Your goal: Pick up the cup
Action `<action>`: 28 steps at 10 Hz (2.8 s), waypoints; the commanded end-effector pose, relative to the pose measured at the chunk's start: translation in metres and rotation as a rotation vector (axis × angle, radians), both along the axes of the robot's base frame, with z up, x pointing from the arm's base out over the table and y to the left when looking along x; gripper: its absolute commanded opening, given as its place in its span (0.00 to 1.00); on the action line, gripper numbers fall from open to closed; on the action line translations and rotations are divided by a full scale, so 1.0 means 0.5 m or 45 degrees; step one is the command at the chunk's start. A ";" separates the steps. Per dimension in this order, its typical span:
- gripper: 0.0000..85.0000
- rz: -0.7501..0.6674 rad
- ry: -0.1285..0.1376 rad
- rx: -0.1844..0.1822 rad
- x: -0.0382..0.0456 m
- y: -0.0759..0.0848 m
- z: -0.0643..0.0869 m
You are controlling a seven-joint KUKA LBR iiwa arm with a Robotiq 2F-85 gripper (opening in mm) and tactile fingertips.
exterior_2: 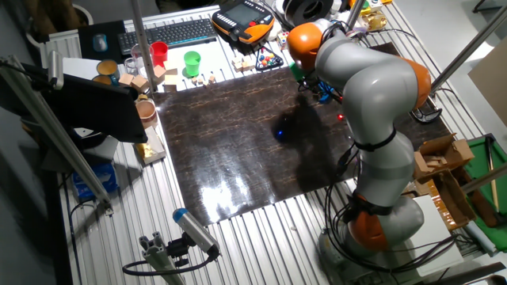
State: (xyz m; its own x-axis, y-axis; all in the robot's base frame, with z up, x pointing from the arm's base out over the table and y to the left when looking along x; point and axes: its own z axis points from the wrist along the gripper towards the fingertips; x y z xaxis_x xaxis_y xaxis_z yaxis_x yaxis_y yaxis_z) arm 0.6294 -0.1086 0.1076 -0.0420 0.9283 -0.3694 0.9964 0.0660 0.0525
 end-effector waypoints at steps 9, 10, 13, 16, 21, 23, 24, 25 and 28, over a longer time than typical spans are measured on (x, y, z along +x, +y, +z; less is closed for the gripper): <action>1.00 0.083 -0.016 -0.143 0.008 -0.046 -0.050; 1.00 0.064 -0.026 -0.172 0.005 -0.048 -0.048; 1.00 0.068 -0.033 -0.174 0.001 -0.051 -0.049; 1.00 0.097 -0.012 -0.078 0.000 -0.051 -0.048; 1.00 0.026 0.064 0.003 0.000 -0.051 -0.048; 1.00 -0.027 0.073 -0.032 0.000 -0.051 -0.048; 1.00 -0.009 0.059 -0.044 0.000 -0.052 -0.051; 1.00 0.036 0.045 -0.076 0.007 -0.061 -0.058; 1.00 0.062 0.011 -0.146 0.025 -0.076 -0.085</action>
